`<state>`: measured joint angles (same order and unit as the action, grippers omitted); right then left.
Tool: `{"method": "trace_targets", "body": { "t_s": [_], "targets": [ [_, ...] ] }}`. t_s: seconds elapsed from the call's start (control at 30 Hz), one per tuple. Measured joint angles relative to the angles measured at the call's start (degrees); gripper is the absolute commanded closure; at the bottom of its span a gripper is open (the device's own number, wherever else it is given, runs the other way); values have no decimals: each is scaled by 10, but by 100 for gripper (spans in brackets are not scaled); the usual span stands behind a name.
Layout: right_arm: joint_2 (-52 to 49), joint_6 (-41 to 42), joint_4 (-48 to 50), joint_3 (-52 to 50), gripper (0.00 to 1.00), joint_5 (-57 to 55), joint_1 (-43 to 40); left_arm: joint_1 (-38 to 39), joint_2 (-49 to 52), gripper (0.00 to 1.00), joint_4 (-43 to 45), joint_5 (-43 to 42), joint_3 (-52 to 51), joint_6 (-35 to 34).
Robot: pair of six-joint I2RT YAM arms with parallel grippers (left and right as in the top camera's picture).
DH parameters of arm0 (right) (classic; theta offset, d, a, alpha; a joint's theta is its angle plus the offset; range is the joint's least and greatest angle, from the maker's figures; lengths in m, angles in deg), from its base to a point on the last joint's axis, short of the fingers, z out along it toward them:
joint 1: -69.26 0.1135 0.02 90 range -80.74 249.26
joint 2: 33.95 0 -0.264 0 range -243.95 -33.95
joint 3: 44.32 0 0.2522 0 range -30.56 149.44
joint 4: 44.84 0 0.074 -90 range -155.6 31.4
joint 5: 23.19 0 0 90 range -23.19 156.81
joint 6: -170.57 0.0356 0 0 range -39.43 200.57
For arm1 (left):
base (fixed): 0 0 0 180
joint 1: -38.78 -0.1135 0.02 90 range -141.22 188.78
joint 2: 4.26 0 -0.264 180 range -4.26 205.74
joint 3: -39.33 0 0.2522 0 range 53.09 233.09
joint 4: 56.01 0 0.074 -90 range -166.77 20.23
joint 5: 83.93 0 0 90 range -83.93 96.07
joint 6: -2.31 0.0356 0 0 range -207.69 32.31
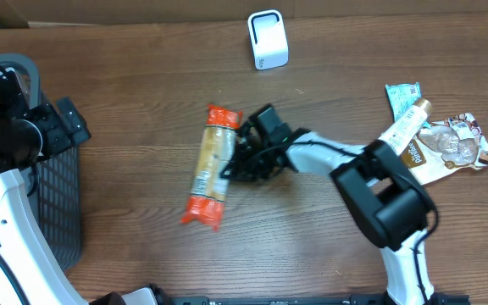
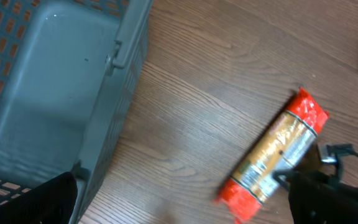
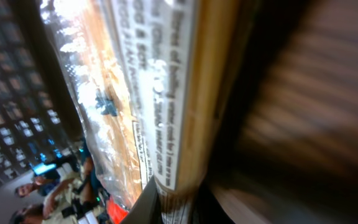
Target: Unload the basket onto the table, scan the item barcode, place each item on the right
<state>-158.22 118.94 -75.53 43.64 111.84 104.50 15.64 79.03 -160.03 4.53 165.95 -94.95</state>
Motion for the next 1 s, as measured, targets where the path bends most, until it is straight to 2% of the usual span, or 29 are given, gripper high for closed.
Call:
{"method": "trace_targets", "body": {
  "t_s": [0.1,0.13,0.27,0.3,0.4,0.5,0.73,0.8,0.83,0.9,1.0],
  "targets": [
    [24,-85,-122,8,83,-5,-37,0,0,0,0,0,0,0],
    [28,-115,-158,16,76,-12,-50,0,0,0,0,0,0,0],
    [30,-187,-210,43,30,-52,-83,0,0,1,0,0,0,0],
    [30,-196,-209,47,23,-58,-85,0,0,0,0,0,0,0],
    [35,-207,-206,53,14,-64,-80,0,0,0,0,0,0,0],
    [38,-191,-189,53,12,-73,-66,0,0,1,0,0,0,0],
    [49,-98,-67,10,13,-92,-32,0,0,0,0,0,0,0],
    [57,-59,-43,-4,20,-118,-17,0,0,0,0,0,0,0],
    [61,-38,-36,-10,30,-138,-10,0,0,1,0,0,0,0],
    [67,2,-21,-20,36,-172,-1,0,0,0,0,0,0,0],
    [68,44,9,-33,39,-198,5,0,0,0,0,0,0,0]
  ]
}}
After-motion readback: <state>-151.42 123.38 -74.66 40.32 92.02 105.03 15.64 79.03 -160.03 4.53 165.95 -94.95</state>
